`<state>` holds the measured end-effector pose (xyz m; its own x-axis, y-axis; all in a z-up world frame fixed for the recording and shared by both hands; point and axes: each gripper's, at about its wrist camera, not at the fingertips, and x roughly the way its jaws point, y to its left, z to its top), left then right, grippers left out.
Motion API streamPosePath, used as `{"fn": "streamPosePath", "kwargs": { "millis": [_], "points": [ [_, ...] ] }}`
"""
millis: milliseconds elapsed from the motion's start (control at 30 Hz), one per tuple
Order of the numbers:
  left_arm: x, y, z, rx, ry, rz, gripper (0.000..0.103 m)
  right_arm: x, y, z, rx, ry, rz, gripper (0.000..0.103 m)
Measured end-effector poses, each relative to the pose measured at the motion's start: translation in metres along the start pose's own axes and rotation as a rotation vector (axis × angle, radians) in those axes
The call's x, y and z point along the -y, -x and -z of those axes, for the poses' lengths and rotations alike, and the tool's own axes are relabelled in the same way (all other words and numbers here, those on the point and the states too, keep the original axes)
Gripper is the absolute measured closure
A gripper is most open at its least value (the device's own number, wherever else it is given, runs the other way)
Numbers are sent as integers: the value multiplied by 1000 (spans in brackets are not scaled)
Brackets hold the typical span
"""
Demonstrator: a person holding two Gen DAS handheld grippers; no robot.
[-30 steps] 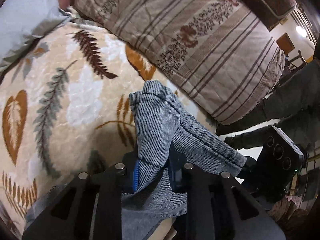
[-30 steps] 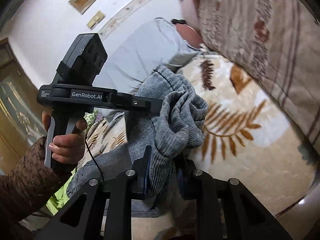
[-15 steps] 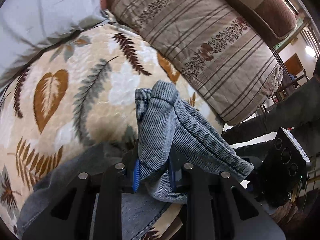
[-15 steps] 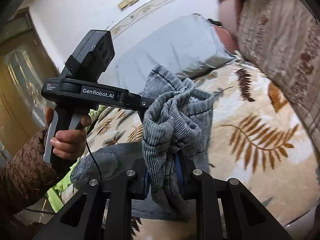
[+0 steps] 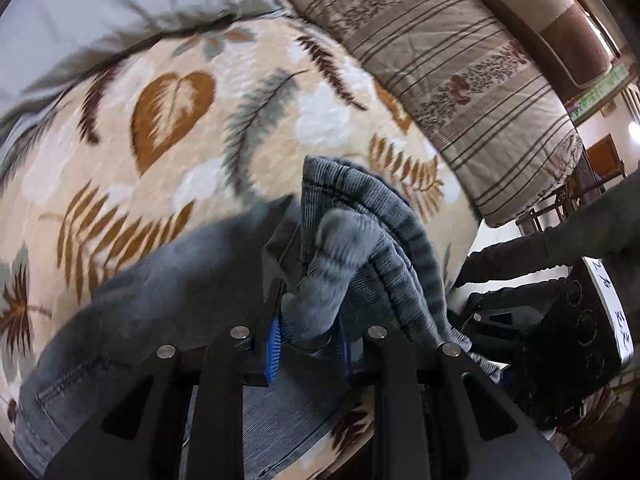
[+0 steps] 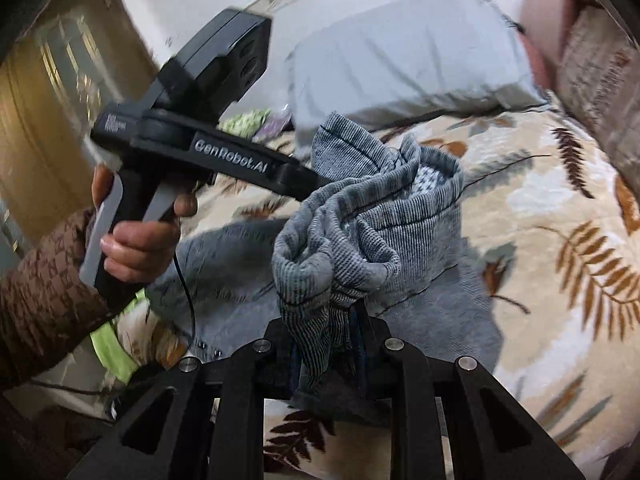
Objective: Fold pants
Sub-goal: 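Lay the hem onto the back pocket and open the left tool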
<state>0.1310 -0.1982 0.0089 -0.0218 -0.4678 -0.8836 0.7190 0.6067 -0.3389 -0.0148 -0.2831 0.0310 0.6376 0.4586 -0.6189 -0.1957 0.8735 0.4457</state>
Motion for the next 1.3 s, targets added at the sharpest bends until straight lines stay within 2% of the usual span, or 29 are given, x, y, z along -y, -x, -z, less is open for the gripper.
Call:
{"fn": "streamPosePath", "kwargs": {
  "millis": [233,367,533,633,700,767,867,1000,1100,1133,1300],
  "points": [
    [-44,-10,41,-44,112,-32,83,-31,-49,14,-140,102,-25,82],
    [-64,-10,68,-43,198,-53,77,-43,-75,25,-223,152,-43,78],
    [-88,5,104,7,361,-59,72,-43,-88,33,-278,169,-40,73],
    [-99,18,125,46,463,-42,66,-43,-77,29,-277,183,-53,64],
    [-99,32,139,102,510,-34,63,-44,-60,26,-265,184,-78,57],
    [-94,50,152,173,545,-17,53,-45,-40,23,-232,184,-105,51],
    [-84,62,156,236,563,18,40,-35,-7,13,-152,133,-153,45],
    [-66,51,154,209,559,-34,37,0,5,-14,-70,-3,-140,44],
    [-58,35,154,169,560,-77,37,28,-7,-34,-80,-66,-123,43],
    [-55,32,152,156,553,-91,37,38,-14,-39,-94,-81,-93,43],
    [-42,37,124,193,470,-164,36,85,-35,-43,-119,-186,16,43]
  ]
}}
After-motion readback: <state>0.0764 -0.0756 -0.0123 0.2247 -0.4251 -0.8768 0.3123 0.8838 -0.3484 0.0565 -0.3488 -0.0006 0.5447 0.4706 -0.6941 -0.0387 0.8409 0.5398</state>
